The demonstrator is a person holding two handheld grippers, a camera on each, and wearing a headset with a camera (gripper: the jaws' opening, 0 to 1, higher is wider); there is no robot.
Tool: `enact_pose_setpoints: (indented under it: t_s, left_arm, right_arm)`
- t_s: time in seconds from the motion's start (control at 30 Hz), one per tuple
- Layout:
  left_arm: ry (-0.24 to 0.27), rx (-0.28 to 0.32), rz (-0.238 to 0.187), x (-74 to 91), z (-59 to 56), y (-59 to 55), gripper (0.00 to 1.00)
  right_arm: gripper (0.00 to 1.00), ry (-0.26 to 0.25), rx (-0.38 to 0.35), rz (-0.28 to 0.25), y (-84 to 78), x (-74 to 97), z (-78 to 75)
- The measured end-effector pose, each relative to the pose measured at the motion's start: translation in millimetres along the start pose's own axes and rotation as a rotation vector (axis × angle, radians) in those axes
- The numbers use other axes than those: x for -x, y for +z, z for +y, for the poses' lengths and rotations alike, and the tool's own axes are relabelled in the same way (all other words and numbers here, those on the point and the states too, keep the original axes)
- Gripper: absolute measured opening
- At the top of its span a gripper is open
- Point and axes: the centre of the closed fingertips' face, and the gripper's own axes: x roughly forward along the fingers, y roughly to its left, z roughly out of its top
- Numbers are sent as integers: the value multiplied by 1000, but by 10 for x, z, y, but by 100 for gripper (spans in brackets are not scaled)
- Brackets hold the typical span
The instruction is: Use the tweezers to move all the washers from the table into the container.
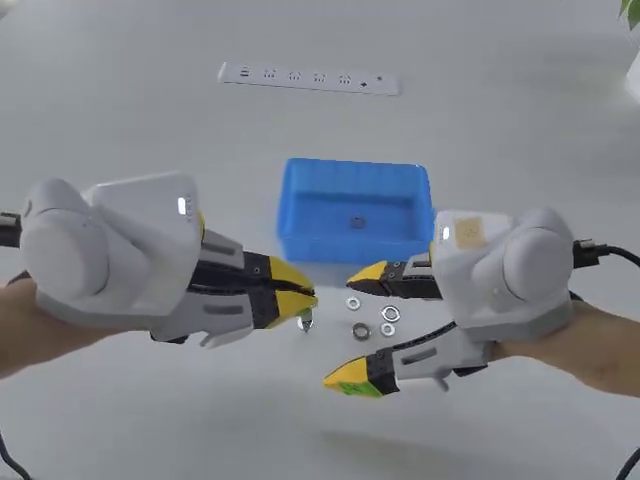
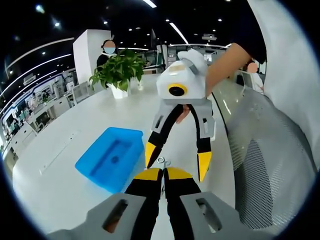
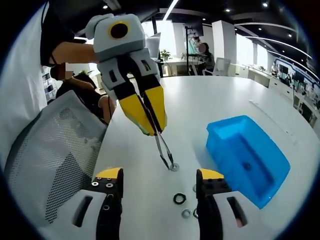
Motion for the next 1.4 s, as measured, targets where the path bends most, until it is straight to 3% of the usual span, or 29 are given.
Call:
enact_pose_setpoints:
  t_s: [0.17, 0.63, 1.07, 1.4]
  left_arm:
    - [-4, -7, 5, 4, -15, 0, 6]
    - [0, -10, 23, 41, 5, -33, 6]
    - [1, 0, 19, 32, 27, -42, 6]
    - [-4, -3, 24, 18, 22, -47, 6]
  right_arm:
    - [55, 33, 17, 17, -18, -118, 8]
    - [36, 80, 46, 2, 170, -360, 27]
    - [19, 103, 103, 33, 139, -345, 22]
    - [12, 98, 145, 32, 151, -332, -33]
